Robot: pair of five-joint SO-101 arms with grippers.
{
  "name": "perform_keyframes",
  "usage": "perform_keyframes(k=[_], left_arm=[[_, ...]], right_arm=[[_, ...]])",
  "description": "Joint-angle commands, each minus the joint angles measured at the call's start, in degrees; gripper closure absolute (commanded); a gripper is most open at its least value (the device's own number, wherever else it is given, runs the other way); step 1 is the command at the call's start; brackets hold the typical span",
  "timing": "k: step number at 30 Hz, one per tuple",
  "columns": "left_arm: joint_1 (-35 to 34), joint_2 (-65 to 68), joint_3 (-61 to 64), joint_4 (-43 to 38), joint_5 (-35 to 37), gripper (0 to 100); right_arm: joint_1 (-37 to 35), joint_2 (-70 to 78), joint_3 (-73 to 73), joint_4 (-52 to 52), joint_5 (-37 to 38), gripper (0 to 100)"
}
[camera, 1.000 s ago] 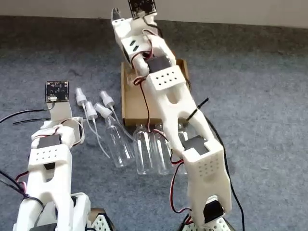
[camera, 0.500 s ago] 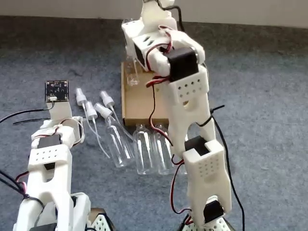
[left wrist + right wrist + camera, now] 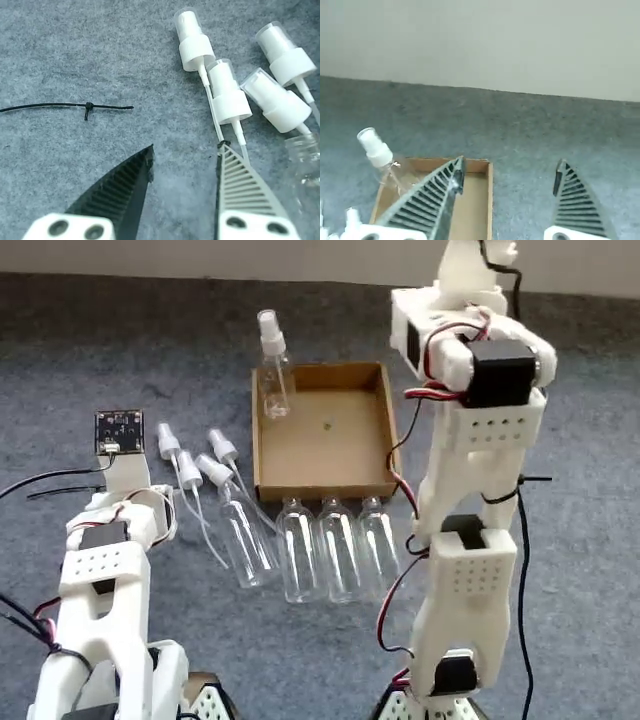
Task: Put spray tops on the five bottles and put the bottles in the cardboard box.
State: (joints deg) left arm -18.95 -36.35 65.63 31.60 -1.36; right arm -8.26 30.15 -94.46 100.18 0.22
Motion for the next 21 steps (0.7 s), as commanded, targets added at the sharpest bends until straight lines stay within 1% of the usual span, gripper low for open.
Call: perform_keyframes(k=[1, 4, 7, 9, 11, 14, 16, 21], left_arm=[[0.3, -0.8, 0.0, -2.8, 0.3, 80], [0.3, -0.8, 0.8, -3.8, 0.3, 80], [0.3, -0.8, 0.8, -4.6, 0.3, 80], [0.5, -0.8, 0.9, -4.6, 0.3, 80], [0.6, -0.8, 0.9, -4.6, 0.3, 80], [0.6, -0.8, 0.9, -4.5, 0.3, 80], [0.6, -0.8, 0.9, -4.5, 0.3, 80], [0.4, -0.8, 1.5, -5.0, 0.4, 80]], right_arm=[[2.1, -9.1, -0.3, 1.4, -1.1, 75.3], [3.2, -17.8, 19.2, 1.3, -1.1, 75.3], [3.2, -28.1, 45.1, 1.1, -0.4, 75.3], [2.9, -33.9, 61.1, 0.8, 2.5, 75.3], [2.3, -39.8, 73.8, -2.5, 4.4, 75.3], [1.8, -47.4, 88.0, -8.3, 6.2, 75.3], [0.1, -51.7, 96.1, -11.6, 6.3, 75.3], [-4.8, -57.1, 110.3, -15.5, 10.5, 75.3]])
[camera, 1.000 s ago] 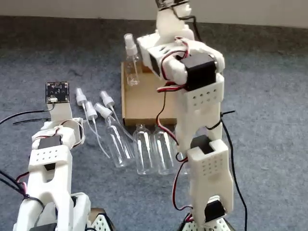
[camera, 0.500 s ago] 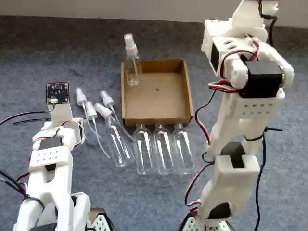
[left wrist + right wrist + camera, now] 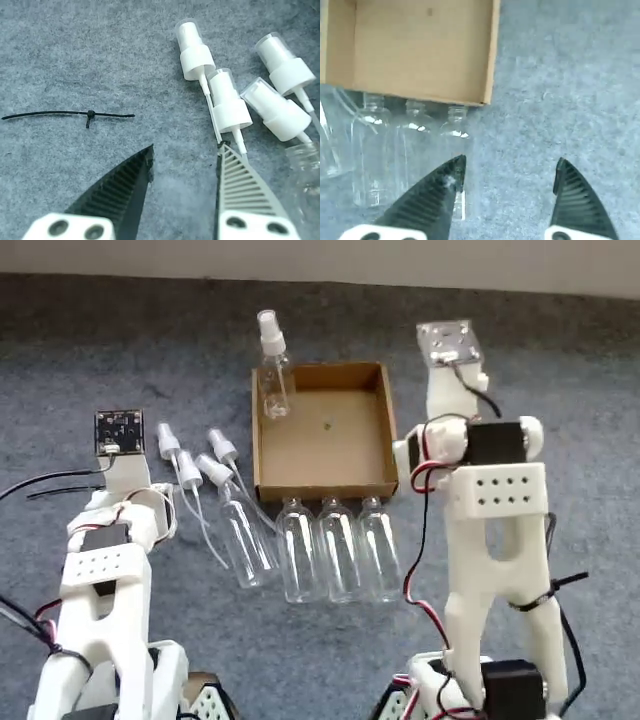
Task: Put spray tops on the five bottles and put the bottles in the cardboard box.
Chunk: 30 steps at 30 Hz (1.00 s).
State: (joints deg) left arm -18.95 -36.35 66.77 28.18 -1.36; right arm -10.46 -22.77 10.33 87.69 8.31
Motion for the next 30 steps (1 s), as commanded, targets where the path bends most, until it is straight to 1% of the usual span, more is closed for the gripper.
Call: perform_keyframes(k=[1, 6, 9, 15, 21, 23, 27, 30], left_arm=[[0.4, -0.9, 0.8, -2.5, 0.3, 80], [0.3, -1.0, 4.7, -9.2, 0.3, 80], [0.2, -1.3, 5.8, -11.2, 0.2, 80], [0.2, -1.2, 5.9, -11.2, 0.2, 80], [0.1, -1.0, 5.9, -11.1, 0.2, 80], [0.1, -0.9, 5.9, -11.1, 0.2, 80], [0.2, -0.9, 6.0, -11.1, 0.2, 80], [0.2, -0.9, 6.0, -11.1, 0.2, 80]], right_arm=[[-3.2, -4.8, 7.6, -3.8, 3.0, 75.3], [-3.8, -7.4, 13.8, -6.8, 3.4, 75.3], [-3.8, -10.3, 14.9, -6.7, 3.4, 75.3], [-4.0, -18.9, 19.2, -6.3, 3.3, 75.0], [-8.7, -30.4, 25.6, -6.5, 3.4, 74.8], [-9.3, -33.3, 27.5, -6.5, 3.4, 72.6], [-9.1, -35.2, 31.0, -6.4, 3.3, 65.0], [-9.1, -35.1, 33.0, -7.0, 1.0, 64.5]])
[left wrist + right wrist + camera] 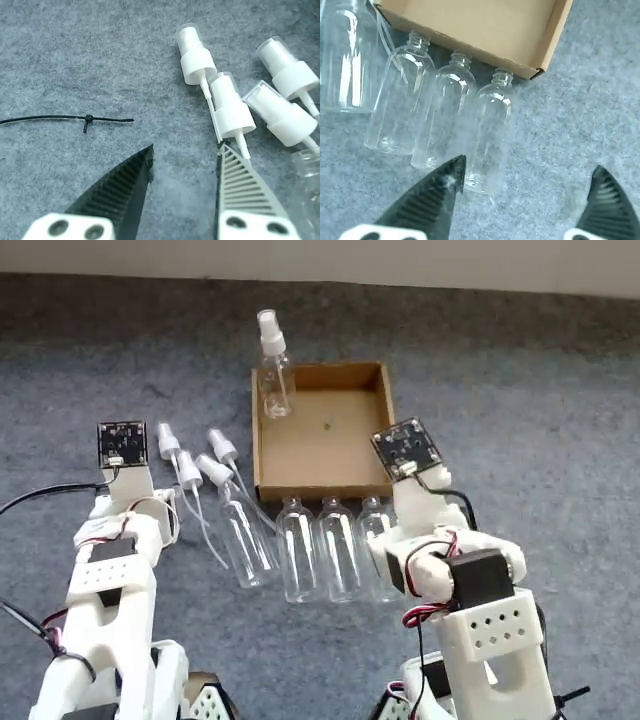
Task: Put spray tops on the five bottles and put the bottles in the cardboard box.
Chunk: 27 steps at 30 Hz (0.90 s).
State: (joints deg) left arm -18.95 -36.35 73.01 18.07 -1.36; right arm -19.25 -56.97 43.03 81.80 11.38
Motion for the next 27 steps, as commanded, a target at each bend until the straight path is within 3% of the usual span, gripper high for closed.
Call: perform_keyframes(k=[1, 7, 16, 27], left_arm=[[0.3, -0.9, -0.2, -1.0, 0.2, 80], [0.4, -0.9, -0.2, -1.0, 0.2, 80], [0.6, -0.9, -0.2, -1.0, 0.2, 80], [0.6, -0.9, -0.2, -1.0, 0.2, 80]], right_arm=[[-0.3, -0.9, 0.6, -1.5, -3.0, 64.5], [-0.3, 1.1, 0.6, -5.0, -4.9, 64.5], [-0.7, 25.5, -6.6, -5.8, -4.8, 64.6], [-0.7, 36.4, -8.0, -15.3, -5.8, 65.7]])
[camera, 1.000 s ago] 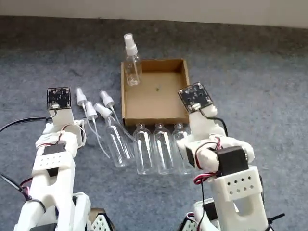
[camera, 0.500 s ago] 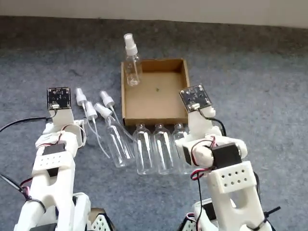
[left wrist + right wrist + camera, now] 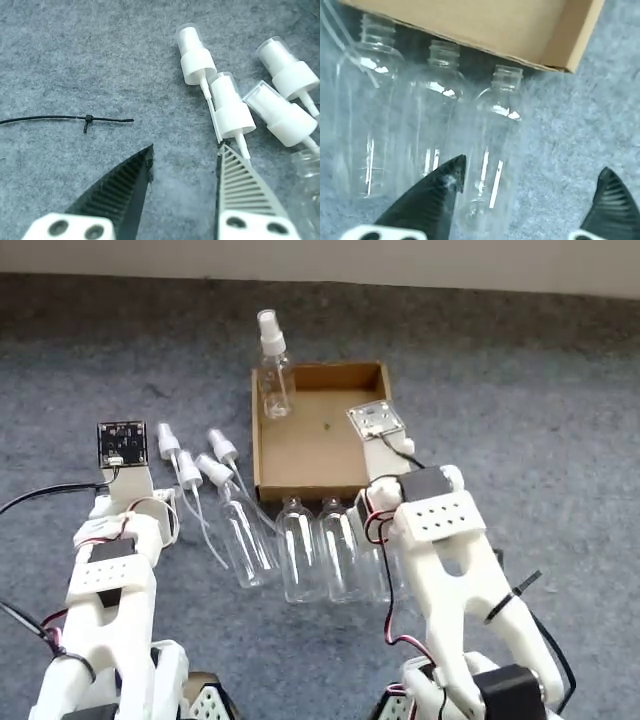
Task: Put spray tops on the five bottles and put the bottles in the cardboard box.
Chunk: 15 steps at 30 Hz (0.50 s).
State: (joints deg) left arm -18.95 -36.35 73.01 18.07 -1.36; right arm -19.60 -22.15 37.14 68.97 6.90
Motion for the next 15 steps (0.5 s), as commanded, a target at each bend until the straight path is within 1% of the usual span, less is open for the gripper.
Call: perform_keyframes(k=[1, 4, 7, 13, 15], left_arm=[[0.6, -0.9, -0.2, -1.0, 0.2, 80], [0.6, -0.9, -0.2, -1.0, 0.2, 80], [0.6, -0.9, -0.2, -0.9, 0.2, 80], [0.6, -0.9, -0.2, -0.9, 0.2, 80], [0.6, -0.9, -0.2, -0.9, 0.2, 80]], right_arm=[[-0.4, 2.7, -2.2, -3.0, -2.3, 67.3], [-0.4, 5.6, -2.2, -6.1, -3.7, 71.2], [-0.3, 8.2, -2.3, -8.5, -3.8, 71.9], [0.1, 13.0, -2.4, -9.2, -3.7, 72.5], [1.2, 13.6, -2.2, -9.2, -3.6, 76.2]])
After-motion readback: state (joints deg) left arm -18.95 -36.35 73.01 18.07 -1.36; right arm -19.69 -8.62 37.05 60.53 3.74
